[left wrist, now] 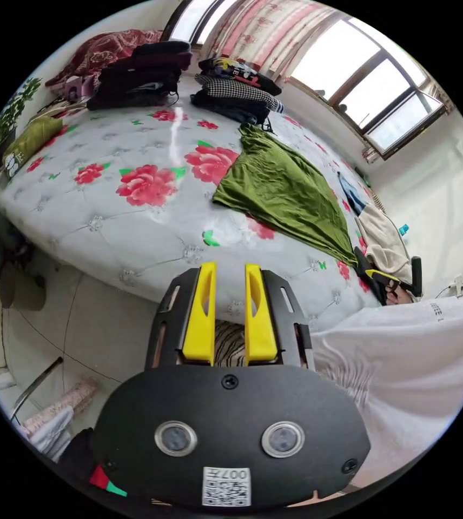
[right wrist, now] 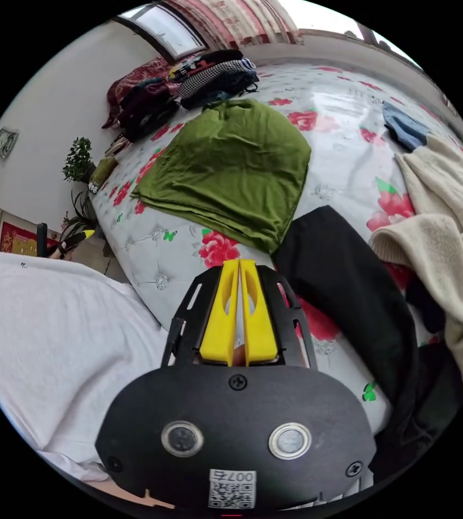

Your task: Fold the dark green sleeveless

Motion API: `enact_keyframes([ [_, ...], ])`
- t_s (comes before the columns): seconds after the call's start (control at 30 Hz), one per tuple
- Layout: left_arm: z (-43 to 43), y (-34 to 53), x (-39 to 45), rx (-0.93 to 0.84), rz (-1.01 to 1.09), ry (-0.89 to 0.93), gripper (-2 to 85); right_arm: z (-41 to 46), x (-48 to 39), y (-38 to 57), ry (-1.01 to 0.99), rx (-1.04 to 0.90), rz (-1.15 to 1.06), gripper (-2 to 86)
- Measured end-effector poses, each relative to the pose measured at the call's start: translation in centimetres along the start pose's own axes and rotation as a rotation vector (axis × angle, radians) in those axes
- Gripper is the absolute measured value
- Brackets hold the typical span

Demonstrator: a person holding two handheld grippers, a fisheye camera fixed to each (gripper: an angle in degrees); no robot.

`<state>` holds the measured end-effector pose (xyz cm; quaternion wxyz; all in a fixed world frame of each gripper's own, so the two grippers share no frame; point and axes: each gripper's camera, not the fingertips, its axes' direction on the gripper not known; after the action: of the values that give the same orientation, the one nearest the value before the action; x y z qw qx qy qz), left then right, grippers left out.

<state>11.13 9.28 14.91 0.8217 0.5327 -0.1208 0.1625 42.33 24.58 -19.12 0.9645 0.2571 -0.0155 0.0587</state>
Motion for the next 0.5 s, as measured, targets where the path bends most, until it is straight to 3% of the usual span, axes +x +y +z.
enact_keyframes([
  [0.23, 8.1, -14.1, 0.6, -0.041, 0.085, -0.064, 10.0, 1.5, 0.6, -7.9, 0.033, 0.046, 0.061, 3.9],
  [0.43, 18.6, -23.7, -0.7, -0.271, 0.074, -0.094, 11.2, 7.6, 0.2, -14.8, 0.079, -0.065, 0.105, 4.5],
  [0.5, 19.1, -25.0, -0.8, -0.256, 0.091, -0.182, 5.6, 9.7, -0.1, -16.4, 0.115, -0.123, 0.113, 3.5],
])
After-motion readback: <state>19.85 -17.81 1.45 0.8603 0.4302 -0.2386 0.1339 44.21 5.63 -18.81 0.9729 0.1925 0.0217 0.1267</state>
